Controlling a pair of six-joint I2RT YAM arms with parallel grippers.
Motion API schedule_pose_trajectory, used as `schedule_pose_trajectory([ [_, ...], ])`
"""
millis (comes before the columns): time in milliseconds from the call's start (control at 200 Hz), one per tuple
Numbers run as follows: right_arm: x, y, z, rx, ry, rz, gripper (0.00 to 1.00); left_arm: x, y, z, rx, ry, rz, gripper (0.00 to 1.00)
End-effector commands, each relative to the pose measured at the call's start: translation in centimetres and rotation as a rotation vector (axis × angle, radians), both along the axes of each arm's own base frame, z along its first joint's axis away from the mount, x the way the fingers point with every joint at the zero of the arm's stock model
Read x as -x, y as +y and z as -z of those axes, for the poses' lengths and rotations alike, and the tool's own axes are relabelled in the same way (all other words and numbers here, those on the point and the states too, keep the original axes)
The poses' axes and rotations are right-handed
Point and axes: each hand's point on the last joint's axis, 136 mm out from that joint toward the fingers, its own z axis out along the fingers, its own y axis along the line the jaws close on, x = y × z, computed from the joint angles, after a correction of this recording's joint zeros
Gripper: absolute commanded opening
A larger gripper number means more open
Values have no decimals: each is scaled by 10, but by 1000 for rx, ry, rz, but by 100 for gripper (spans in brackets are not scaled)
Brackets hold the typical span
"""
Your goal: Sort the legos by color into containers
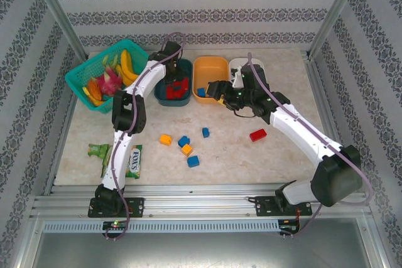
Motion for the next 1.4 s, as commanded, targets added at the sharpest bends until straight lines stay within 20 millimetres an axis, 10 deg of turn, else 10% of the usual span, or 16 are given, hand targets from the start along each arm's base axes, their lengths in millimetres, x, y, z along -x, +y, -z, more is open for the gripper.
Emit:
schedule_pose_trajectory([
  [0,-4,4,-10,-18,-29,3,64,-4,6,-6,26,2,-23,42],
  [285,-2,-1,12,92,26,-8,64,0,5,-17,42,5,-15,63],
  [610,26,-18,53,456,46,-99,62,29,3,-136,90,-169,-25,68],
  [789,49,-14,103,646,146,-218,61,100,-16,-186,194,-240,-9,72],
  [1154,52,8,177,817,254,-362,60,285,-29,-142,296,-134,27,83],
  [1399,35,18,199,853,273,-388,48,334,-4,-130,303,-128,-20,84],
])
